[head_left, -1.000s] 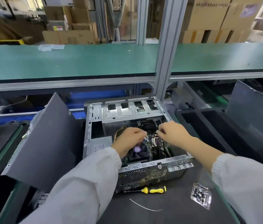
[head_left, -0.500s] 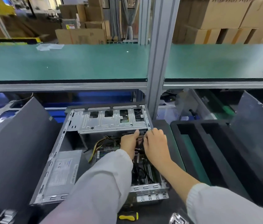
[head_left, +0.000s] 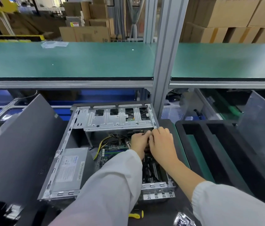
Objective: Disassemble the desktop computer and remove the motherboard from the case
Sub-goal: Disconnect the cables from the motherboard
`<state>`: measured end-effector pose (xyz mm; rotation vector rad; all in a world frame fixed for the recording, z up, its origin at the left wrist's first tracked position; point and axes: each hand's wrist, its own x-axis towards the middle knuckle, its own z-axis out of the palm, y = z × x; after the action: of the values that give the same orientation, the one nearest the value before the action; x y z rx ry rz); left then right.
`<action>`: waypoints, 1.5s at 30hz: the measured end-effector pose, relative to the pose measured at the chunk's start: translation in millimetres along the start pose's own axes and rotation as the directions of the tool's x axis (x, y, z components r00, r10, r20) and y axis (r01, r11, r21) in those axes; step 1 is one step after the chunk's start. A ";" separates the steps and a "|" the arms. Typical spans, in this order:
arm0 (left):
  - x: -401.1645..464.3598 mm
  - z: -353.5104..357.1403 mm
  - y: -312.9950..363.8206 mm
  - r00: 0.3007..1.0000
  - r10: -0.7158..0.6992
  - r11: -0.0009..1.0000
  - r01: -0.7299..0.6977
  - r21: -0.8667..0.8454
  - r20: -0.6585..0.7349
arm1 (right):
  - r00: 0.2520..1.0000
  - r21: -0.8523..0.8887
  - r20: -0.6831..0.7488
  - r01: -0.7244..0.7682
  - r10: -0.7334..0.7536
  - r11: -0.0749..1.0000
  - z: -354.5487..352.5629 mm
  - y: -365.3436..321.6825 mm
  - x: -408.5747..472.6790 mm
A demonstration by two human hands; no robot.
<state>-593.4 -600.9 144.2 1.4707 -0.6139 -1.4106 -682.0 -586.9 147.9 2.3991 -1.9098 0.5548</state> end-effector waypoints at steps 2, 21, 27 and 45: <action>-6.2 -2.7 -1.6 1.000 0.010 0.999 -0.010 0.041 0.003 | 1.000 0.040 -0.015 -0.017 0.018 0.999 -0.8 0.4 0.0; -0.7 -152.9 22.6 0.977 0.131 0.977 -0.099 -0.187 0.168 | 0.753 -0.430 0.599 0.588 -0.271 0.685 22.2 -35.8 27.4; 5.3 -153.1 24.0 0.965 0.154 0.971 -0.108 -0.212 0.212 | 0.693 -0.399 0.721 0.422 -0.007 0.814 46.1 -39.4 47.4; 2.3 -142.9 24.5 0.958 0.111 0.978 -0.058 -0.201 0.264 | 0.541 -0.356 0.824 0.727 -0.171 0.587 76.9 -33.1 46.9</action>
<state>-451.6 -570.7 144.3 1.0947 -0.6834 -1.5727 -622.0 -641.1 96.1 2.5268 -1.0189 -1.1235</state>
